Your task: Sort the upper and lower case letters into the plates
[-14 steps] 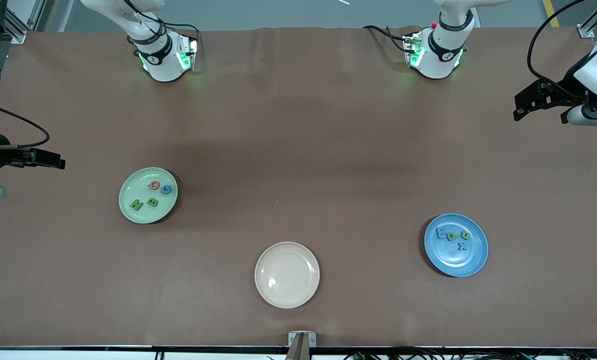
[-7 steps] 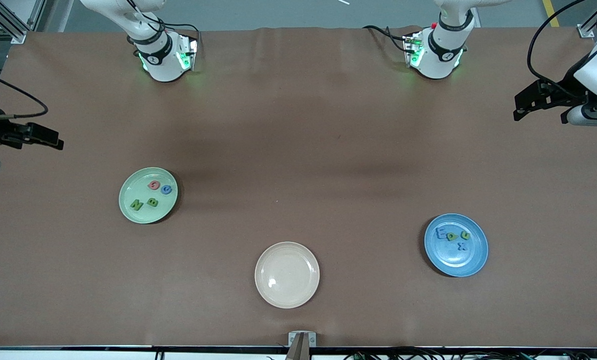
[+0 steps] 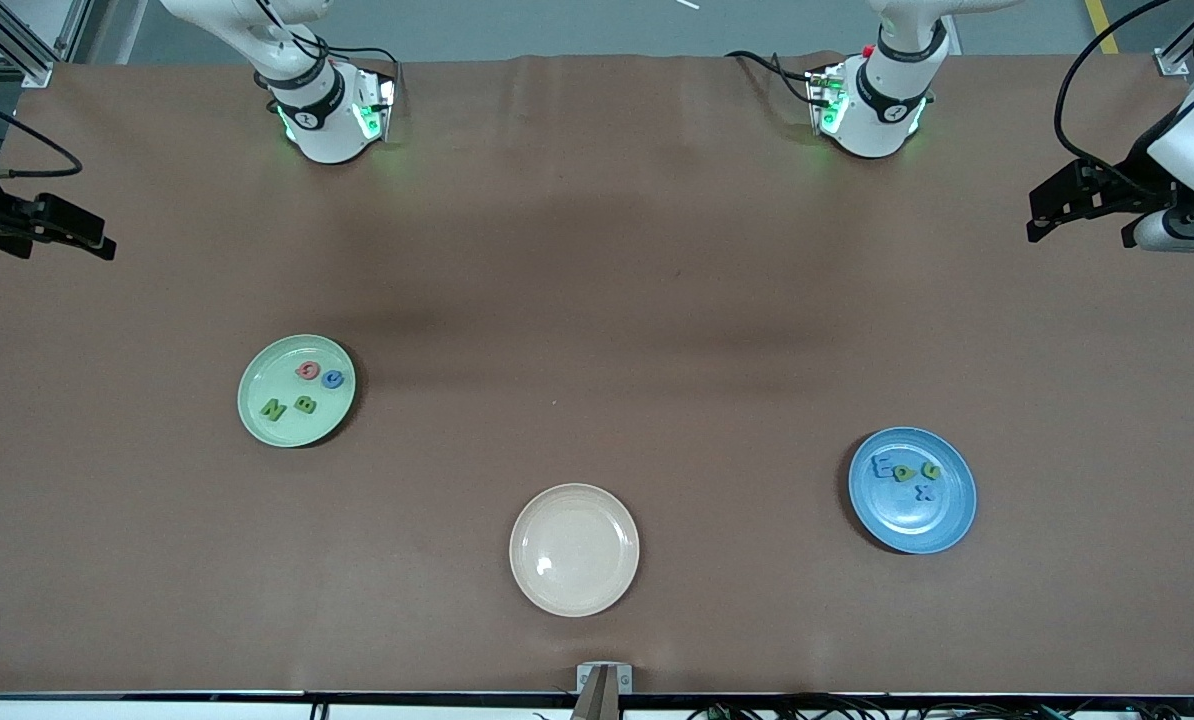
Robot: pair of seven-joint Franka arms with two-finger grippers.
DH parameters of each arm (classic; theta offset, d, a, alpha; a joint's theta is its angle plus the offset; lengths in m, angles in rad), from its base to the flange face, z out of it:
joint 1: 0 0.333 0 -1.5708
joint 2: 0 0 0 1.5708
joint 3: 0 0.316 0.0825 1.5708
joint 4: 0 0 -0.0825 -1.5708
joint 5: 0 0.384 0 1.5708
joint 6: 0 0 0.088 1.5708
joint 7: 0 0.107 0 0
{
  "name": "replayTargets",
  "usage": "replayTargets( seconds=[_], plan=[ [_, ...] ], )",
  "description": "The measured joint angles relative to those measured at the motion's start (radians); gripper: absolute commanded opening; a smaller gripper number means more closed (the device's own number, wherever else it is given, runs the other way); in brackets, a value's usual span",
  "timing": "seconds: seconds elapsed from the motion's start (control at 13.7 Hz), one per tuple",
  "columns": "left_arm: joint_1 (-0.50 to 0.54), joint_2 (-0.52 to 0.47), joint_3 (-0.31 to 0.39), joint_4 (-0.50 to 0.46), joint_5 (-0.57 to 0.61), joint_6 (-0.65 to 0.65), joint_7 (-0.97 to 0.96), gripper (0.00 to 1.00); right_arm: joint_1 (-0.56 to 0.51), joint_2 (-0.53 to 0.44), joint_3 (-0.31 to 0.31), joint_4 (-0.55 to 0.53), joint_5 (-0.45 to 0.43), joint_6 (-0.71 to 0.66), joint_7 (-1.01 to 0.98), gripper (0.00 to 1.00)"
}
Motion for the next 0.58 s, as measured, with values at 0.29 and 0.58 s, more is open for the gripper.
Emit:
replayTargets(
  seconds=[0.29, 0.58],
  plan=[
    [0.0, 0.0, 0.0, -0.001, 0.0, 0.005, 0.0, 1.0, -0.001, -0.03, -0.001, -0.009, -0.001, 0.0, 0.0, 1.0],
    [0.0, 0.0, 0.0, -0.003, 0.0, 0.008, 0.0, 1.0, -0.001, -0.035, -0.001, -0.01, -0.013, 0.002, -0.009, 1.0]
  ],
)
